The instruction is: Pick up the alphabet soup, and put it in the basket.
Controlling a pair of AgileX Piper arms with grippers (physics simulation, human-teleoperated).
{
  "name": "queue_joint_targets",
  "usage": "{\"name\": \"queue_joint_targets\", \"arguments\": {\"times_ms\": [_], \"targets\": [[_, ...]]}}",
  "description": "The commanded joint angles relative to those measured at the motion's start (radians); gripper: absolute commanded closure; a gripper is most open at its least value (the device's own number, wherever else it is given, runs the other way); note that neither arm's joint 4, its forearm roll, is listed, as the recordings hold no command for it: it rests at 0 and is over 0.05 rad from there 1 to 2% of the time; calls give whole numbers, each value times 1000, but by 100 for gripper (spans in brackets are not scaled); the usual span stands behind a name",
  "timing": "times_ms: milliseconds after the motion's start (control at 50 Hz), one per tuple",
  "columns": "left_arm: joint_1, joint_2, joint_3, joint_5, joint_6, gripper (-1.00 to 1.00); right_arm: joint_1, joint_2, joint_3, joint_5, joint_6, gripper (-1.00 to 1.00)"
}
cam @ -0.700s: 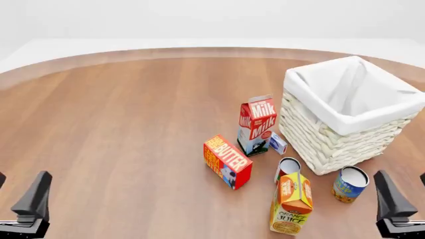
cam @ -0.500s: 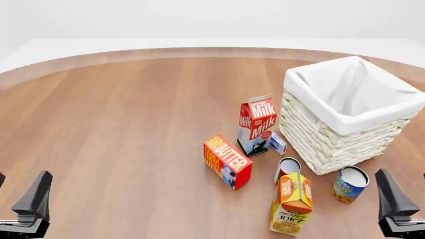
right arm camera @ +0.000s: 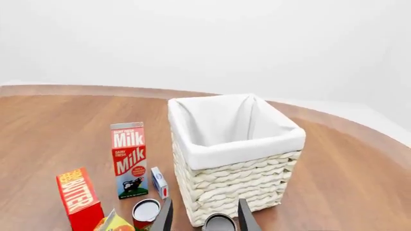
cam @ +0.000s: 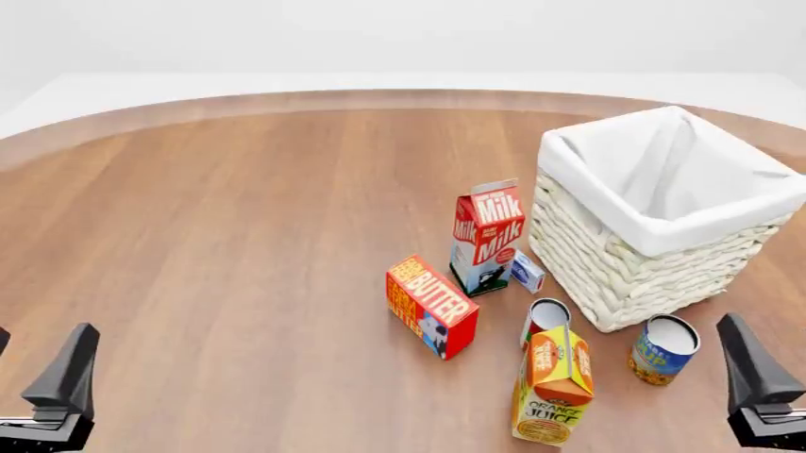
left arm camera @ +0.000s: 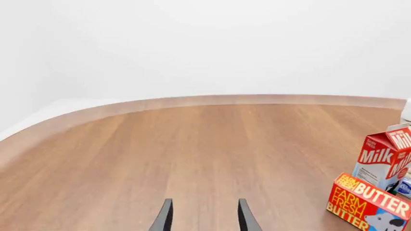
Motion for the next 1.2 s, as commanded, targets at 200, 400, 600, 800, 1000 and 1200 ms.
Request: {"name": "queue_joint_targets", "arguments": {"times_ms": [200, 400, 600, 800, 1000, 1200], "targets": [[0, 0, 0, 0, 0, -100, 9, 35, -57, 84, -40, -100], [0, 0, 0, 0, 0, -100, -4, 27, -74, 126, -51, -100], [0, 0, 0, 0, 0, -100, -16, 19, -83, 166, -62, -100], [0, 0, 0, 0, 0, -100, -17, 49, -74, 164, -64, -100], [0, 0, 0, 0, 0, -100, -25, 77, -58, 160, -66, -100], [0, 0, 0, 0, 0, -100, -35, 97, -30, 141, -65, -100]]}}
